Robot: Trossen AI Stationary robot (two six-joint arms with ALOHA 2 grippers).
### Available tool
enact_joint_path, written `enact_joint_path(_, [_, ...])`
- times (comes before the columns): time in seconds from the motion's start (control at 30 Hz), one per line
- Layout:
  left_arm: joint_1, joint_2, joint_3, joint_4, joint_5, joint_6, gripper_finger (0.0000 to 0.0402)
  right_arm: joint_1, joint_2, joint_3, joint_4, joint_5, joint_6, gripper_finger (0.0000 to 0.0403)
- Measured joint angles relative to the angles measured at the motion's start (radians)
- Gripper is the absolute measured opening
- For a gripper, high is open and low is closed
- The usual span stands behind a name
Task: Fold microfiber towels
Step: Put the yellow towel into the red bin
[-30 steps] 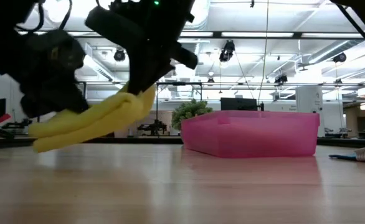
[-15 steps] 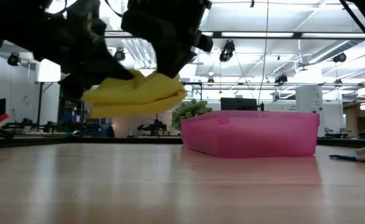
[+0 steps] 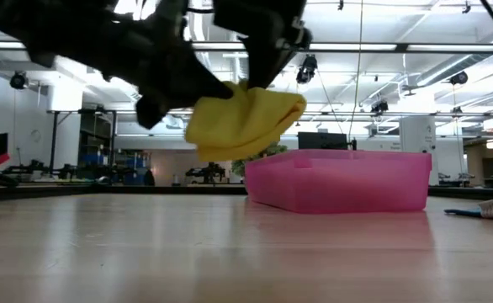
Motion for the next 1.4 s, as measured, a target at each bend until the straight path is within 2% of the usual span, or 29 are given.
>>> enact_joint_path(0.2, [0.069,0.080,0.104,-0.001,0.064,0.078,0.0017,0.000,-0.141,-0.178,0.032,0.000,0.012,0.0009])
enact_joint_path(0.37, [0.130,0.144,0.187,0.000,0.114,0.123,0.0017,-0.008,-0.267,-0.359,0.134,0.007,0.006,0.0009])
enact_joint_path(0.8, [0.203,0.343,0.379,-0.001,0.214,0.125,0.0017,-0.105,-0.500,-0.747,0.332,-0.022,-0.151,0.0009])
enact_joint_path(1.0, [0.217,0.367,0.440,-0.099,0.221,0.124,0.0017,-0.168,-0.547,-0.876,0.468,-0.119,-0.222,0.0009])
enact_joint_path(1.23, [0.238,0.368,0.449,-0.174,0.221,0.122,0.0017,-0.214,-0.551,-0.951,0.500,-0.117,-0.229,0.0009])
enact_joint_path(1.4, [0.244,0.368,0.447,-0.237,0.231,0.054,0.0023,-0.238,-0.551,-0.972,0.512,-0.117,-0.232,0.0009])
